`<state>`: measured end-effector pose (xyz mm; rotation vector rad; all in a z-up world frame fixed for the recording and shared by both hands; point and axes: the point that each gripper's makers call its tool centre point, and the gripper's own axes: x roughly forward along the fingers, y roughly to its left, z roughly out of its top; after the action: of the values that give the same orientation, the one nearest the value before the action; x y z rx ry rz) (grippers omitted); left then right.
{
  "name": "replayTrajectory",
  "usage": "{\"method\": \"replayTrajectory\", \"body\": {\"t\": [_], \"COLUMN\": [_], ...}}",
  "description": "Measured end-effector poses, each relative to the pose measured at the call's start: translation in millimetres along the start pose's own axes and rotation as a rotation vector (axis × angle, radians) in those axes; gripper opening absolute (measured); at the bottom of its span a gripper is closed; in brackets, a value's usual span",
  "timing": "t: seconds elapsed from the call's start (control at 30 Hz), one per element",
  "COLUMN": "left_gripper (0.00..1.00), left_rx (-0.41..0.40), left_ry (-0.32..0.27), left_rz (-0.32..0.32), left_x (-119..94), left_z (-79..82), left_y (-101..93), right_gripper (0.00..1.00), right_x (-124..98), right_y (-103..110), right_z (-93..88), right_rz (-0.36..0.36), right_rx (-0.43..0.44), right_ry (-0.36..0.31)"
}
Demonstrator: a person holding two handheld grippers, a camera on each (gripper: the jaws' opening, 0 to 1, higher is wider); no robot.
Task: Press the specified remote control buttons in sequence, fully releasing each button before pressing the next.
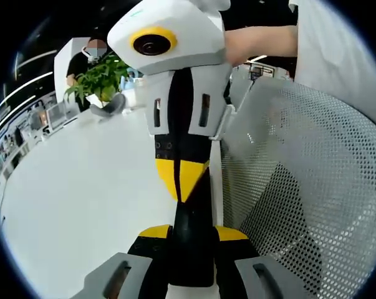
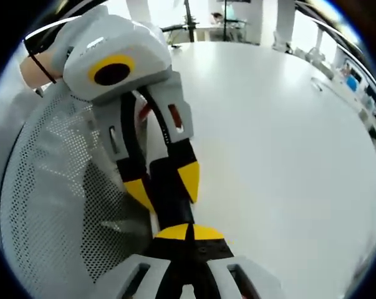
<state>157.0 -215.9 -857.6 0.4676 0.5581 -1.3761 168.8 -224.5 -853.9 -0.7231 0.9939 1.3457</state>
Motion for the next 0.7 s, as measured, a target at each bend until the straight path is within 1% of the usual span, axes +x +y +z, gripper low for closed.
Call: {"method": "replayTrajectory", "body": {"t": [0.07,0.1,0.13,0.17,0.2,0.27,0.3,0.37,0.4,0.7], "left_gripper": [0.25,0.25,0.25,0.25,0.25,0.25,0.25,0.25,0.25,0.25], "left_rx": [0.000,0.000,0.000,0.000,0.000,0.000,-0.001,-0.001,-0.001,-0.001], "left_ry": [0.000,0.000,0.000,0.000,-0.001,-0.001,-0.001,-0.001,-0.001,-0.001], "left_rz": [0.000,0.000,0.000,0.000,0.000,0.000,0.000,0.000,0.000,0.000], "left_x": [0,0,0,0,0,0,0,0,0,0], "left_z": [0.0,0.0,0.0,0.0,0.1,0.1,0.1,0.1,0.1,-0.4], "left_y": [-0.1,-0.1,-0.1,0.0,0.0,0.0,0.1,0.1,0.2,0.4], "right_gripper": [0.00,0.00,0.00,0.00,0.00,0.00,0.00,0.00,0.00,0.00], "right_x": [0,0,0,0,-1,0,2,3,3,2], "right_y": [0,2,4,8,8,8,5,4,4,3], "right_z": [0.4,1.7,4.2,10.0,12.3,12.5,7.7,2.3,5.8,4.0], "right_rz": [0.003,0.016,0.034,0.052,0.053,0.047,0.031,0.020,0.029,0.029], "right_rx": [0.000,0.009,0.026,0.044,0.042,0.031,0.003,-0.009,0.008,0.014], "right_ry": [0.000,-0.006,-0.018,-0.043,-0.050,-0.040,-0.009,0.018,-0.006,0.006]}}
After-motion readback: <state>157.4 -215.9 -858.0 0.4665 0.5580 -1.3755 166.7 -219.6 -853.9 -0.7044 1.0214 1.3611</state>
